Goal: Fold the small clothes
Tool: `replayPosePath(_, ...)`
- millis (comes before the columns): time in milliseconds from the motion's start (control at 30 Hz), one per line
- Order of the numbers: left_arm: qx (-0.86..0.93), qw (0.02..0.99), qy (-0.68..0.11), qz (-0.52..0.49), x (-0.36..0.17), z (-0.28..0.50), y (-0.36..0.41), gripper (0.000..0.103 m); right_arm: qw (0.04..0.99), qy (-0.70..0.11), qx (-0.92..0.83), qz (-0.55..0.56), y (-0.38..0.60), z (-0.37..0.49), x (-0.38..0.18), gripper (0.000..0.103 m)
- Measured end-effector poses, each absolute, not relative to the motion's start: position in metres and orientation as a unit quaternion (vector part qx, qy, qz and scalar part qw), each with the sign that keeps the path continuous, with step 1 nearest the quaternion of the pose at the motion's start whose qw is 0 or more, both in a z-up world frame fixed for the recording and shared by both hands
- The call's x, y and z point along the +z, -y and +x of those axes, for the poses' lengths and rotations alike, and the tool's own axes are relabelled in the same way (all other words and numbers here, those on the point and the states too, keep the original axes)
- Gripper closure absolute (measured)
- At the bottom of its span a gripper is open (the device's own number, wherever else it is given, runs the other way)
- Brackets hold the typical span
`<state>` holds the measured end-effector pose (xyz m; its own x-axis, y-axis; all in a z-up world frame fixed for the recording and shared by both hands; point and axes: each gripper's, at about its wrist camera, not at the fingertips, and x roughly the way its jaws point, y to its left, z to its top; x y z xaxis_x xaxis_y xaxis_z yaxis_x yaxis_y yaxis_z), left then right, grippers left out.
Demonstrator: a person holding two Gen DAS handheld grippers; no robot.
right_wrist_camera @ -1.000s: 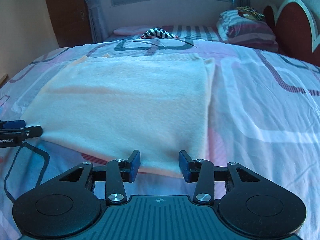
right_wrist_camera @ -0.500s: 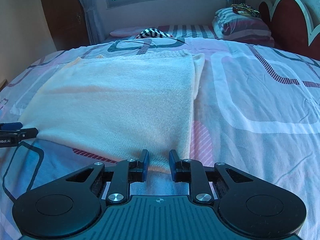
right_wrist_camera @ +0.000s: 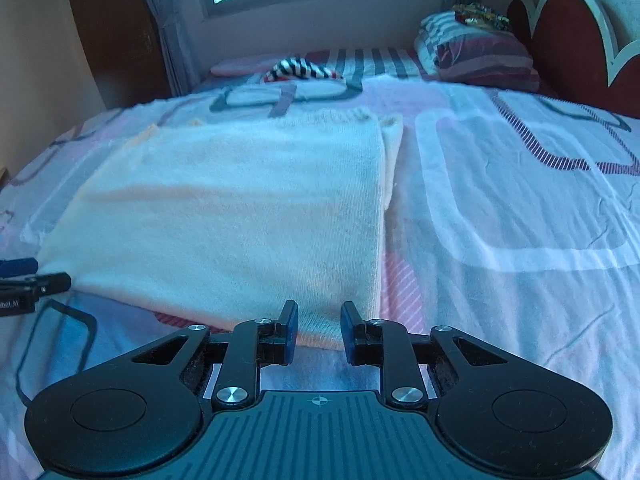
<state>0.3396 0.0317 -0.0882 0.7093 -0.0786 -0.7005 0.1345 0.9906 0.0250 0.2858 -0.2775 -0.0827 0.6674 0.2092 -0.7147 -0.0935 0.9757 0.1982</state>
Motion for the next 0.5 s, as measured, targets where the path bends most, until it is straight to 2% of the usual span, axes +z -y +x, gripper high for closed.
replayPosePath(133, -0.060, 0.913, -0.385, -0.119, -0.087, 0.321, -0.055, 0.028, 0.917, -0.377, 0.105, 0.076, 0.272, 0.279, -0.065, 0.077)
replayPosePath(167, -0.060, 0.905, -0.387, -0.167, -0.091, 0.318, -0.060, 0.034, 0.917, -0.375, 0.111, 0.078, 0.270, 0.279, -0.063, 0.077)
replayPosePath(200, -0.060, 0.890, -0.392, -0.225, -0.098, 0.317, -0.066, 0.048, 0.916, -0.374, 0.117, 0.083, 0.268, 0.281, -0.060, 0.077)
replayPosePath(233, -0.060, 0.875, -0.396, -0.273, -0.105, 0.317, -0.070, 0.056, 0.915, -0.373, 0.122, 0.090, 0.266, 0.282, -0.058, 0.077)
replayPosePath(267, -0.050, 0.862, -0.393, -0.315, -0.114, 0.319, -0.075, 0.058, 0.915, -0.370, 0.127, 0.096, 0.263, 0.285, -0.056, 0.077)
replayPosePath(500, -0.002, 0.829, -0.322, -0.457, -0.137, 0.327, -0.095, 0.056, 0.914, -0.362, 0.148, 0.111, 0.251, 0.308, -0.056, 0.077)
